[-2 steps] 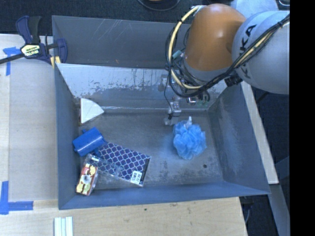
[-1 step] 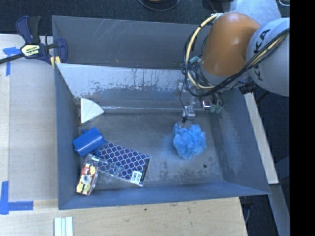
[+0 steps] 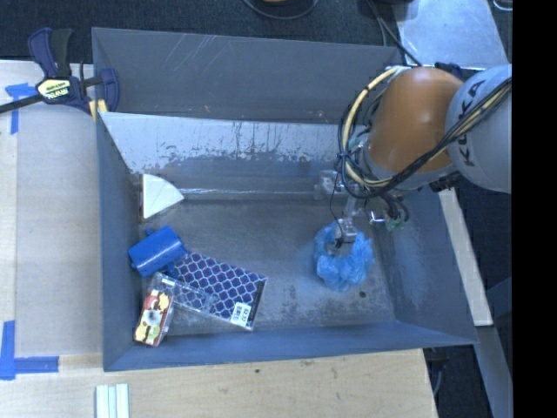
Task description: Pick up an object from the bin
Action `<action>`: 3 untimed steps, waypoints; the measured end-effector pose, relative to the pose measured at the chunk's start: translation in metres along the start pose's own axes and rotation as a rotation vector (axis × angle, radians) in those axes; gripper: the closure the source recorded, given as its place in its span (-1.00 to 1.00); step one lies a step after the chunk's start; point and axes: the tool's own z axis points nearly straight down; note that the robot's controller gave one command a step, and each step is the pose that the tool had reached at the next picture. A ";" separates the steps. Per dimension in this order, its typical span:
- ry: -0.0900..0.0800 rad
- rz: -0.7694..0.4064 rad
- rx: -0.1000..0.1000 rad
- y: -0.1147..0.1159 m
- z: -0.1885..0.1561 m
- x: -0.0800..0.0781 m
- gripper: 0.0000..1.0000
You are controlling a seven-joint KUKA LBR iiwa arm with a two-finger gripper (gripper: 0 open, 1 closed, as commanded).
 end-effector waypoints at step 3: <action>-0.002 0.002 0.000 -0.063 0.046 0.004 -1.00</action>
Offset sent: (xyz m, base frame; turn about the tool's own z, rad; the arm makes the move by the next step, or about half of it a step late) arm -0.0021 -0.0508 -0.0472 0.0690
